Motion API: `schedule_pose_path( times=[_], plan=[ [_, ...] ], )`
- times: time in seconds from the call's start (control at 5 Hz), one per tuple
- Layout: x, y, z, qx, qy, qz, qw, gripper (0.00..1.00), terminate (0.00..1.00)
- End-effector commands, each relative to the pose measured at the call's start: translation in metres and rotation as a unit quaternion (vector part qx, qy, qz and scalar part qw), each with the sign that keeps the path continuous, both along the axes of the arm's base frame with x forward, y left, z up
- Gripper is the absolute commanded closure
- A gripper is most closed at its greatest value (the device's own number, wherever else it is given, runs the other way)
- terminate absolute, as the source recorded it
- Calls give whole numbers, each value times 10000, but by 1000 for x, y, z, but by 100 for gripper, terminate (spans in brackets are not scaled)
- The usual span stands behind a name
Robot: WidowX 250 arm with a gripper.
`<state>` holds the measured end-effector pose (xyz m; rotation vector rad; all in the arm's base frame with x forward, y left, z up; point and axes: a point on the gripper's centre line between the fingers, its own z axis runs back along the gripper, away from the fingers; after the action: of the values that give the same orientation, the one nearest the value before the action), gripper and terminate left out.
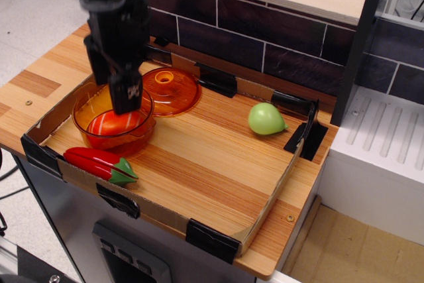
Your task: Take sushi out of pot
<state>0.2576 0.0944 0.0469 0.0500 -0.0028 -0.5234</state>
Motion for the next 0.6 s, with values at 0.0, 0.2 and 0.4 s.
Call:
schedule_pose_path(
  times=[0.0,0.2,0.4],
  plan=[
    [6,-1,-1,74,-49,-10,10000,0,0],
    [5,-1,-4,59,0,79,10000,0,0],
    [7,3,-11,79,-20,219,9997,0,0]
  ],
)
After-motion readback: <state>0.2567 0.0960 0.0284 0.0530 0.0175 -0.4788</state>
